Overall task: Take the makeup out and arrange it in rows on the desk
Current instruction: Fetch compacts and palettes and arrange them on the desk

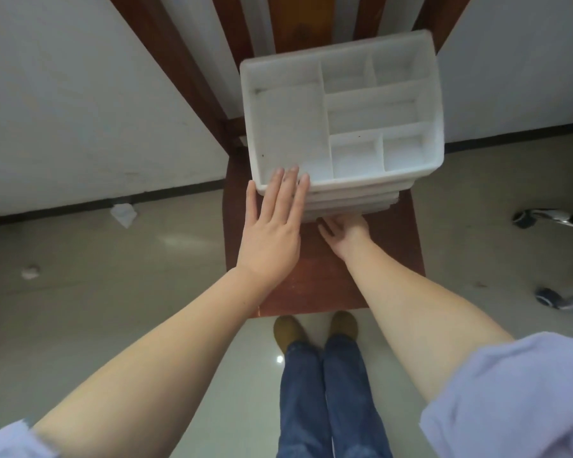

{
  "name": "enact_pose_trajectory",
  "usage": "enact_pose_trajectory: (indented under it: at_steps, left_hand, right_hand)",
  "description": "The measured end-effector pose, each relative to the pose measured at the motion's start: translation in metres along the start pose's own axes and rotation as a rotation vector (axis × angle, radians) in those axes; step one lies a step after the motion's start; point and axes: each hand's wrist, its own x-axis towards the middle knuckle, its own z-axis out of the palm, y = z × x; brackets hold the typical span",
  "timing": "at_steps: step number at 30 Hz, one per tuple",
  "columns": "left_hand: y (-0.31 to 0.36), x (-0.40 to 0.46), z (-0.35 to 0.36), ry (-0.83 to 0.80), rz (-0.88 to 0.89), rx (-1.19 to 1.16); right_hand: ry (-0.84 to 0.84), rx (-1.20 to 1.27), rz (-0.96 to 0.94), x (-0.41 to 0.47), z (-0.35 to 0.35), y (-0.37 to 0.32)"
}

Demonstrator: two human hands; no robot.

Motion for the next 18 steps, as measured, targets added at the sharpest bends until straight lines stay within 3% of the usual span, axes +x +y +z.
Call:
enact_pose_trajectory:
  at_steps: [5, 8, 11, 13, 15, 17, 18]
  left_hand:
    - [-0.001, 0.001, -0.001, -0.045, 0.002, -0.017]
    - [0.002, 0.001, -0.004, -0.076, -0.013, -0.014]
    - [0.003, 0.001, -0.007, -0.078, -0.025, -0.037]
    - [0.003, 0.000, -0.010, -0.069, -0.045, -0.046]
    - [0.005, -0.010, -0.009, -0.016, 0.036, -0.115]
    - [0.012, -0.029, -0.002, -0.045, 0.251, -0.270]
    - [0.018, -0.036, 0.005, -0.139, 0.324, -0.343]
  right_hand:
    - [0.130, 0.064, 0.058, -0.012, -0.039, 0.035]
    - [0.089, 0.045, 0.133, -0.027, -0.079, 0.054]
    - [-0.040, -0.150, 0.219, -0.042, -0.104, 0.055]
    - [-0.123, -0.494, 0.238, -0.052, -0.105, 0.041]
    - [-0.206, -0.934, 0.076, -0.059, -0.101, 0.017]
    - [-0.232, -1.230, -0.300, -0.061, -0.093, -0.012]
    - [-0.198, -1.365, -0.531, -0.060, -0.090, -0.026]
